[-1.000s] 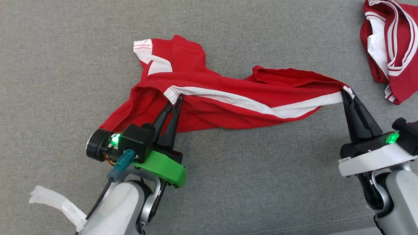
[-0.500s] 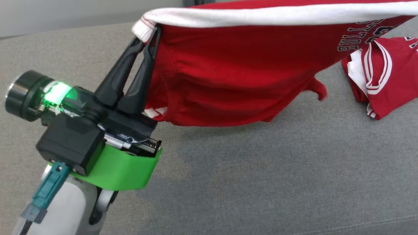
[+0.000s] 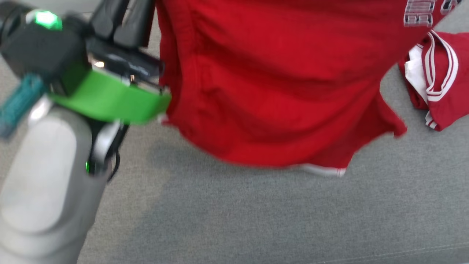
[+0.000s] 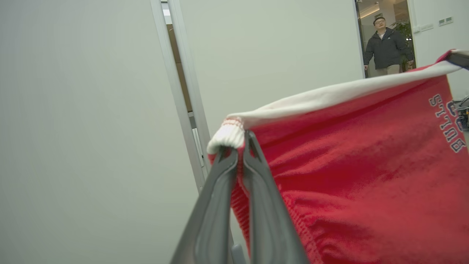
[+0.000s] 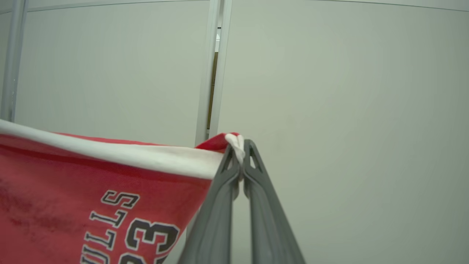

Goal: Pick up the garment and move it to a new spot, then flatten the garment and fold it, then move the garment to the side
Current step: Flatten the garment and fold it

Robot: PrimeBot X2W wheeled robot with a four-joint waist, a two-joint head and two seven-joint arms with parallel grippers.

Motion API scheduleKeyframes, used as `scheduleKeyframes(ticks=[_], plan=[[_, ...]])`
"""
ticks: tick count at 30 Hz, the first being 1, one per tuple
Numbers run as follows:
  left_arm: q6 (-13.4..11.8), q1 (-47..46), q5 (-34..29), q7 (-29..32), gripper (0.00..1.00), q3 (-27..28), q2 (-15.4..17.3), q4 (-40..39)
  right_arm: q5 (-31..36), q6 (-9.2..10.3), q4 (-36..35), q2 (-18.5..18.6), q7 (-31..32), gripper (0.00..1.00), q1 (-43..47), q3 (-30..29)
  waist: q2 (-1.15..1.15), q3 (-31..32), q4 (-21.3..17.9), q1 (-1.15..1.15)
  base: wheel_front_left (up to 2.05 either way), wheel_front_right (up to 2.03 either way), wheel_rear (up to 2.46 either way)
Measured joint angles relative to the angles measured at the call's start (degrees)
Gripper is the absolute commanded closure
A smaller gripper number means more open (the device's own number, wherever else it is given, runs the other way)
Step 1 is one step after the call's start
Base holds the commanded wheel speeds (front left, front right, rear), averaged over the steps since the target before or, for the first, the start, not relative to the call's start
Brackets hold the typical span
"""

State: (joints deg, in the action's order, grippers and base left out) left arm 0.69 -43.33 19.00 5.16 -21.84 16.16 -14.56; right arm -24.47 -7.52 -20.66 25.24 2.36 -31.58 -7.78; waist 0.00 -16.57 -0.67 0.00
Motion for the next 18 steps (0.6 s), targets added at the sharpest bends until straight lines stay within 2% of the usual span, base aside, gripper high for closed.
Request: scheduleKeyframes(ticks=[4, 8, 13, 18], plan=[[2.42, -11.31, 2.05, -4.15, 1.00, 1.20, -3.27, 14.91, -2.00, -0.01, 9.18, 1.30, -1.58, 1.00, -12.24, 3.79, 0.00, -3.60, 0.00, 0.00, 0.00, 0.00, 0.00], [3.53, -22.86, 2.16, -10.87, 1.00, 2.81, -5.87, 30.14, -2.91, -0.02, 20.26, 0.30, -3.93, 1.00, -26.27, 8.62, 0.00, -6.75, -0.10, 0.00, 0.00, 0.00, 0.00], [4.35, -29.88, 2.82, -17.33, 1.00, 4.49, -7.26, 48.21, -3.61, -0.02, 35.05, -4.58, -8.16, 1.00, -35.96, 15.21, 0.00, -8.58, -1.07, 0.00, 0.00, 0.00, 0.00], [5.39, -27.30, 5.26, -19.45, 1.00, 5.17, -8.88, 63.52, -5.00, -0.01, 49.92, -10.91, -11.83, 1.00, -34.77, 21.70, 0.00, -8.52, -2.39, 0.00, 0.00, 0.00, 0.00]])
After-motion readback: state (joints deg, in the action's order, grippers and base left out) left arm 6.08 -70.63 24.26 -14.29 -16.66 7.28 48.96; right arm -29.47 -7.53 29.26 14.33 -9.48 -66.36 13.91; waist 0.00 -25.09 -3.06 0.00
